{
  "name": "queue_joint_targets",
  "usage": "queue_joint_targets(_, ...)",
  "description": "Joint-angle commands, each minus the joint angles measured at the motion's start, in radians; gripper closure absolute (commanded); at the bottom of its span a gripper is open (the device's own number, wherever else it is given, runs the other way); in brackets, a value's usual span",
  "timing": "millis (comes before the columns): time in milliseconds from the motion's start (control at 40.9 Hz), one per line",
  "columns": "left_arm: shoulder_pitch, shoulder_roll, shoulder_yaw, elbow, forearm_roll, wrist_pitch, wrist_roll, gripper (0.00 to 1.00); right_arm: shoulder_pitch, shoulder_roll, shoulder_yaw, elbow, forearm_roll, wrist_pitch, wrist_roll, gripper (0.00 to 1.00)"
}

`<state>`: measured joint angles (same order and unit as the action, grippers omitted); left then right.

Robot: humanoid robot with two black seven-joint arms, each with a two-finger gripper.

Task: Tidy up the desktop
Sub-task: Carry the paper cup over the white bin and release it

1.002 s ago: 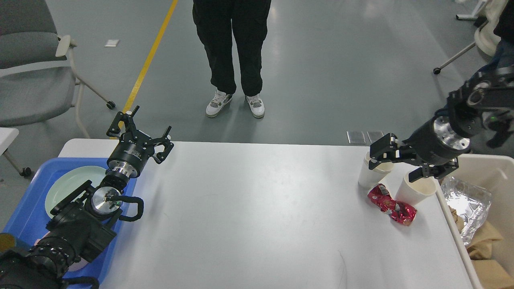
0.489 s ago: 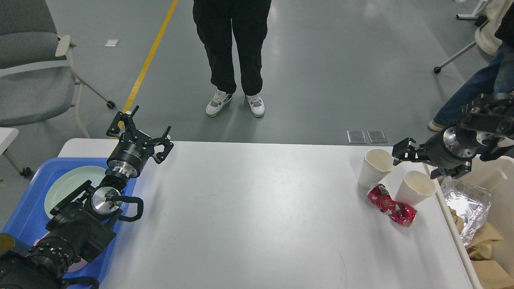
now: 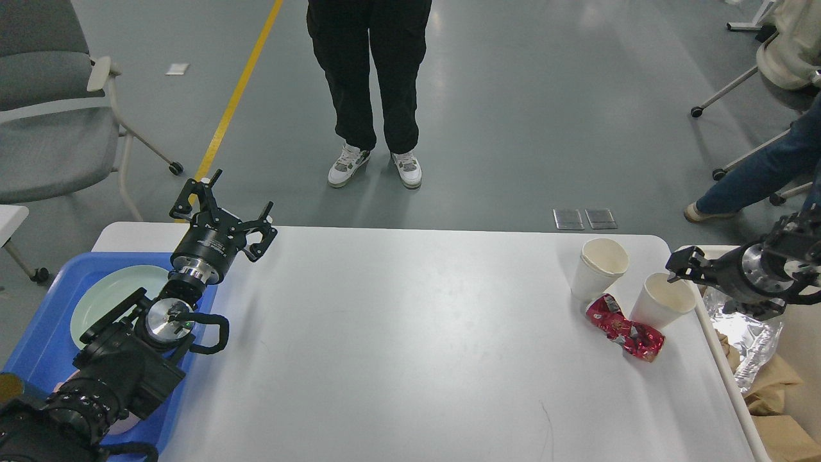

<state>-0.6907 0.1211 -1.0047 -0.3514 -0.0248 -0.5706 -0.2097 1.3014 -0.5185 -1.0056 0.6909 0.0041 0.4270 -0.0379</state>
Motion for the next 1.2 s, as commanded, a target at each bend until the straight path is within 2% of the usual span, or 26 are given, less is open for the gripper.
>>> queue_joint_targets(0,-0.001,0.000,0.000,0.000,0.000,0.000,0.000,0.03,-0.051,0.003,0.007,-0.004,0.010,-0.051,0.000,0.01)
queue_joint_targets(122,-0.001,0.000,0.000,0.000,0.000,0.000,0.000,0.03,-0.088,0.003,0.048,-0.007,0.011,-0.065,0.000,0.06)
queue_joint_targets(244,0.000,0.000,0.000,0.000,0.000,0.000,0.001,0.03,-0.131,0.002,0.091,-0.022,0.011,-0.112,0.000,0.18)
queue_joint_targets(367,-0.001,0.000,0.000,0.000,0.000,0.000,0.000,0.03,-0.178,-0.002,0.116,-0.045,0.013,-0.151,0.000,0.35)
queue_joint_targets(391,0.000,0.000,0.000,0.000,0.000,0.000,0.001,0.03,-0.185,0.000,0.120,-0.048,0.013,-0.154,0.000,0.39)
queue_joint_targets(440,0.000,0.000,0.000,0.000,0.000,0.000,0.000,0.03,-0.191,0.003,0.131,-0.051,0.013,-0.160,0.000,0.55)
queue_joint_targets(513,-0.001,0.000,0.000,0.000,0.000,0.000,0.001,0.03,-0.194,0.005,0.147,-0.057,0.019,-0.162,0.000,0.64)
queue_joint_targets(538,-0.001,0.000,0.000,0.000,0.000,0.000,0.000,0.03,-0.195,0.006,0.150,-0.057,0.027,-0.160,0.000,0.71)
queue_joint_targets(587,-0.001,0.000,0.000,0.000,0.000,0.000,0.001,0.03,-0.197,0.006,0.153,-0.065,0.046,-0.163,0.000,1.00)
queue_joint_targets(1002,0.000,0.000,0.000,0.000,0.000,0.000,0.001,0.03,-0.185,0.002,0.153,-0.051,0.063,-0.177,-0.002,1.00)
queue_joint_targets(1173,0.000,0.000,0.000,0.000,0.000,0.000,0.001,0.03,-0.067,-0.070,0.134,0.001,0.036,-0.151,-0.002,1.00)
